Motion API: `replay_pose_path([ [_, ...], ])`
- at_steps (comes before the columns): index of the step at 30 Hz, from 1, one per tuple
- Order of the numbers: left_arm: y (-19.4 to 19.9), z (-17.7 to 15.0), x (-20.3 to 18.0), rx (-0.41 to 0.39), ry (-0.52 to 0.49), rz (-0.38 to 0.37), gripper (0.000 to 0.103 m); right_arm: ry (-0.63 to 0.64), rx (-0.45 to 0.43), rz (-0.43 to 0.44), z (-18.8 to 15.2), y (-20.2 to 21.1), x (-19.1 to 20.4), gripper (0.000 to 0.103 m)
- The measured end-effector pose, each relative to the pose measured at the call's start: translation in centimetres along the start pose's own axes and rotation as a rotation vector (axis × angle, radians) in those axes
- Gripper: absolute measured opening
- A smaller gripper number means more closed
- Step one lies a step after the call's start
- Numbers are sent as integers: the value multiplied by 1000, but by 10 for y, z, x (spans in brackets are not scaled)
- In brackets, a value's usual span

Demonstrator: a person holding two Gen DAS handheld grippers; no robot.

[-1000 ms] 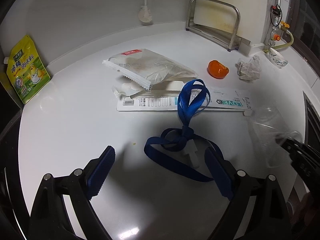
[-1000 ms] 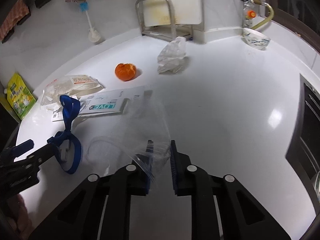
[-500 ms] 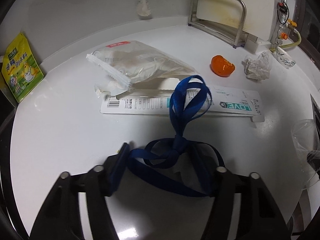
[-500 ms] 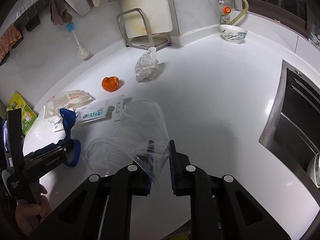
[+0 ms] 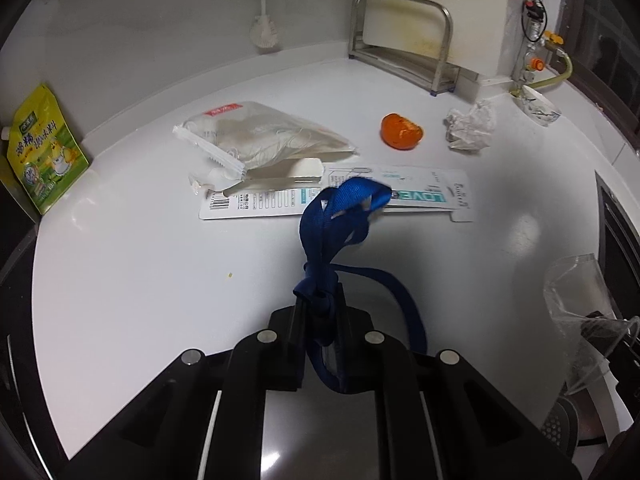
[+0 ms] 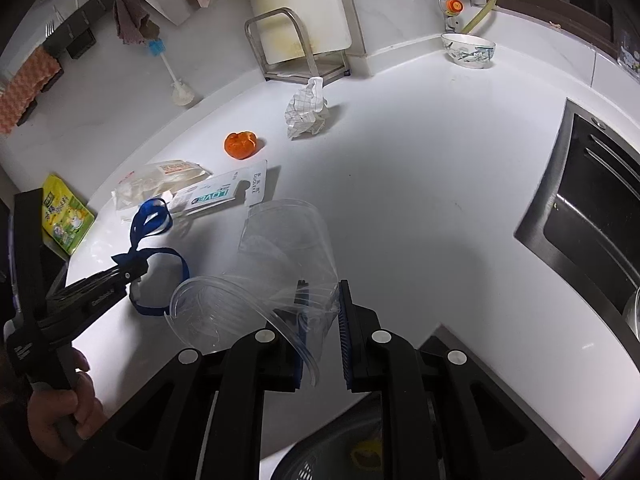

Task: Collect trash
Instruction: 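Carry the blue lanyard and clear cup over the wastebasket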

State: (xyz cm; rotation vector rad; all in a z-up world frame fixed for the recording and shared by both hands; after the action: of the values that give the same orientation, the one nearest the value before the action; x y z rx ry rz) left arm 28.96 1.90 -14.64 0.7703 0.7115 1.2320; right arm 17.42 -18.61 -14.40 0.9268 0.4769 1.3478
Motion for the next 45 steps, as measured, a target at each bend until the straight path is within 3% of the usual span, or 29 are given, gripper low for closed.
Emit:
replay_pose_path([
  [12, 73, -35, -38, -14, -40, -18, 12, 38, 12, 58, -23, 53, -20, 14],
  [24, 132, -85, -100, -4, -59, -44, 12, 75, 1, 89, -59, 115, -63, 14],
  [36, 148, -144, -158, 56, -102, -72, 12, 77, 46, 73, -113, 147, -111, 14],
  [45, 134, -188, -178, 132, -115, -72, 12, 97, 119, 81, -148, 135, -121, 14],
])
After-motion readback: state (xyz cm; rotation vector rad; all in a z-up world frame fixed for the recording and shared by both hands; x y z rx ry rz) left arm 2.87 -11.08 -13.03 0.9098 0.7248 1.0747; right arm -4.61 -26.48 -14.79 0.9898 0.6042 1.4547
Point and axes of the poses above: each gripper's, at about its wrist camera, not at the fingertips, and y roughly against the way its jaws point, x to its left, z to its top, the point moved 2 cm from there along -y, roughly the way its jaws point, and after that the axes turned 5 degrees about y, right-handed, at the moved point
